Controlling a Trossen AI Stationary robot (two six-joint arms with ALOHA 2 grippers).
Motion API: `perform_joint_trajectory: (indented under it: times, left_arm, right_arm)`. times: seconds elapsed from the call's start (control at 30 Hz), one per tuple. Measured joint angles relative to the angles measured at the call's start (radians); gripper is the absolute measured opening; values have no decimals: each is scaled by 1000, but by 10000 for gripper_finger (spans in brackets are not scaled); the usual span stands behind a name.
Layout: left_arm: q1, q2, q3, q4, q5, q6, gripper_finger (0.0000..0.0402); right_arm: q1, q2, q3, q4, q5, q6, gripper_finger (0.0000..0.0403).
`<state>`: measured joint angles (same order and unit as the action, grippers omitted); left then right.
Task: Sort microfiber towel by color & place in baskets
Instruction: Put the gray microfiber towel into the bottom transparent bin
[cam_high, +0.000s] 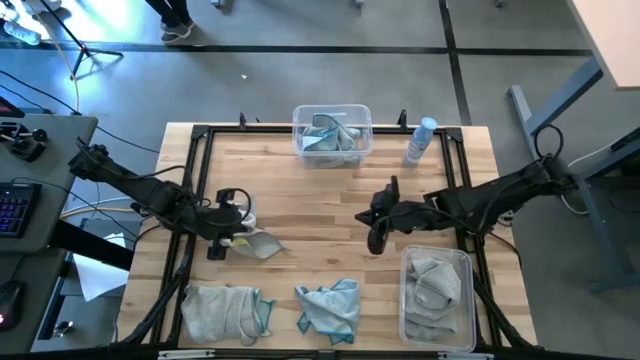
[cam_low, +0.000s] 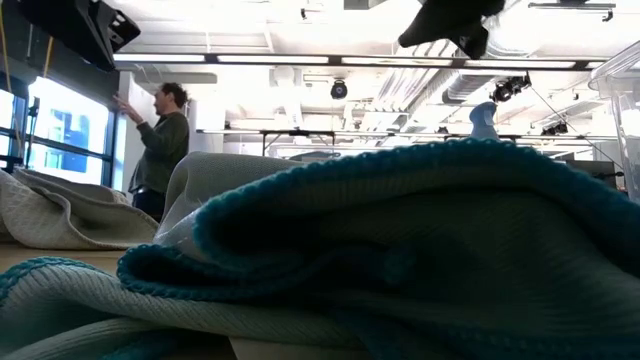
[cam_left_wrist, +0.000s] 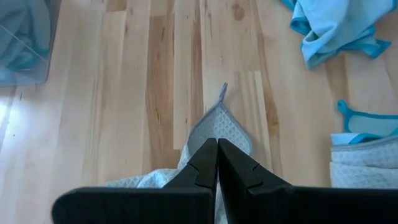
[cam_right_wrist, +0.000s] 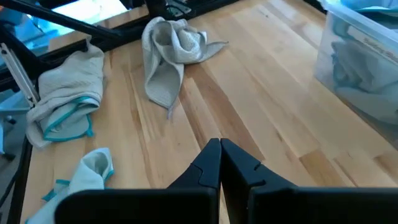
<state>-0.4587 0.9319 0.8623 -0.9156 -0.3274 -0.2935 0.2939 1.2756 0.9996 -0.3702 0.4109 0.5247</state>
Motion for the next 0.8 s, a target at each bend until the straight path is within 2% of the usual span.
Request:
perform_joint_trajectory:
  times: [0.23, 0.43, 0.63, 0.8]
  left_arm:
    - [0, 39, 0, 1, -3, 0, 0]
    - [0, 101, 0, -6, 2, 9, 0]
    - [0, 200, 0, -31, 93, 237, 0]
    - [18, 277, 0, -29, 68, 261, 0]
  right_arm:
    - [0, 99, 128, -57, 0, -9, 0]
    - [0, 152, 151, -55, 0, 5, 0]
    - [0, 179, 151, -51, 0, 95, 0]
    - [6, 180, 151, -34, 0, 106, 0]
